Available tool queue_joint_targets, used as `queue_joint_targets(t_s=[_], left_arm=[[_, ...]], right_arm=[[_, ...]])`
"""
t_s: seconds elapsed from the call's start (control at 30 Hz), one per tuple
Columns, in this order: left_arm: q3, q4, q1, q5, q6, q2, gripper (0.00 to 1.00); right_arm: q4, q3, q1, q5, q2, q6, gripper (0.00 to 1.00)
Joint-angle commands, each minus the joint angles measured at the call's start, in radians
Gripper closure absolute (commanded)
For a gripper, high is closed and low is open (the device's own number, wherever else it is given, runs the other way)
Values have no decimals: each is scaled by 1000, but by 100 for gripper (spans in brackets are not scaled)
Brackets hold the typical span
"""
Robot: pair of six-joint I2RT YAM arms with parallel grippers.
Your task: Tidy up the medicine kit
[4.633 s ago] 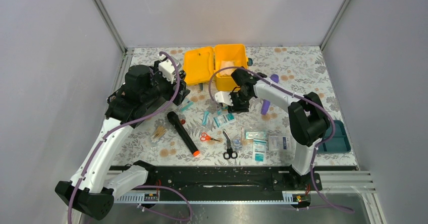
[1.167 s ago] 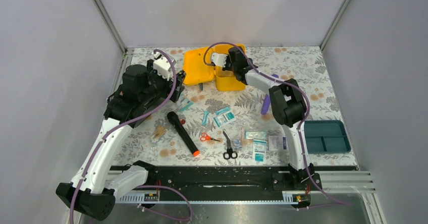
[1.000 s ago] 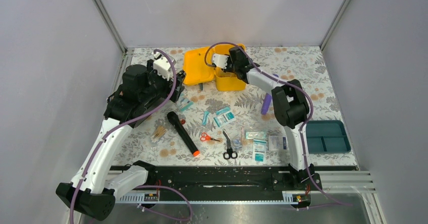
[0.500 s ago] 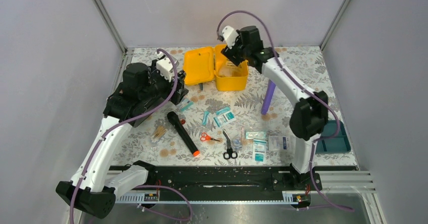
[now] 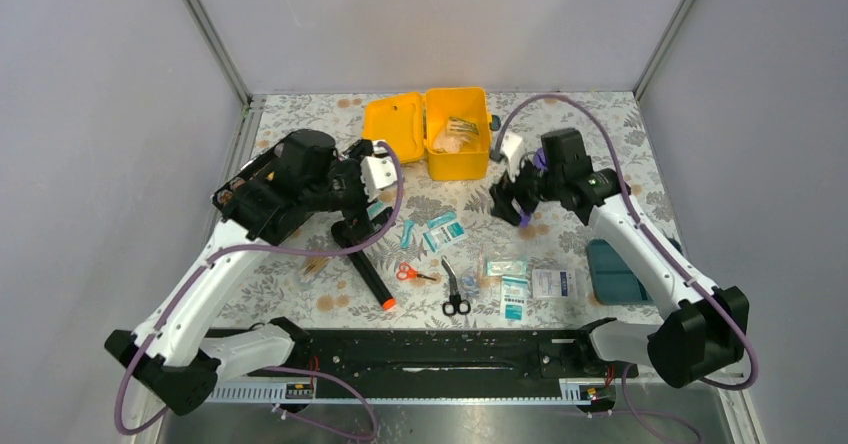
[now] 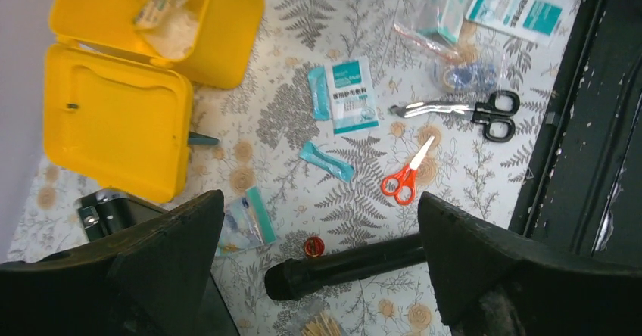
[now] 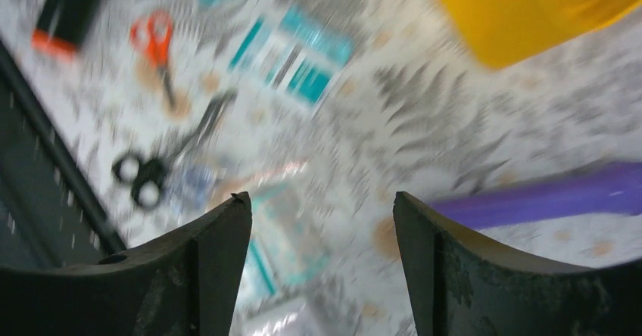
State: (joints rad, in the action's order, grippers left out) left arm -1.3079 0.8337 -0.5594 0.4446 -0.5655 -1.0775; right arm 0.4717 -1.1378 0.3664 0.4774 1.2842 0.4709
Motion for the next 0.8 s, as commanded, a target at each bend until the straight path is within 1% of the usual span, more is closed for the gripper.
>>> queue_joint_targets(t_s=[0.0, 0.07, 0.13, 0.23, 0.33, 0.37, 0.4, 0.5, 0.6, 0.77], left_arm=[[18, 12, -18, -26, -37, -41, 1], [24, 13, -21, -47, -1, -47, 1], [28, 12, -24, -61, 49, -60, 1], [43, -8, -24, -55, 103, -65, 1], [74, -51, -25, -62, 113, -42, 1], [76, -51, -24, -66, 116, -44, 1], [74, -48, -24, -75, 125, -46, 1], [62, -40, -24, -77, 137, -56, 1], [70, -54, -24, -82, 125, -55, 1], [67, -52, -24, -105, 136, -69, 1]], right_arm=[[335, 98, 2, 84, -58, 273, 26], [431, 128, 2, 44, -52, 351, 28], [481, 161, 1, -32, -40, 391, 28], [501, 234, 1, -158, -31, 479, 29], [500, 313, -17, -252, -42, 583, 28], [495, 337, -23, -271, -50, 612, 27], [484, 365, -26, -290, -59, 638, 22], [441, 434, -30, -306, -94, 706, 2], [372, 463, -30, -316, -82, 717, 1], [333, 443, -30, -326, 52, 730, 0]])
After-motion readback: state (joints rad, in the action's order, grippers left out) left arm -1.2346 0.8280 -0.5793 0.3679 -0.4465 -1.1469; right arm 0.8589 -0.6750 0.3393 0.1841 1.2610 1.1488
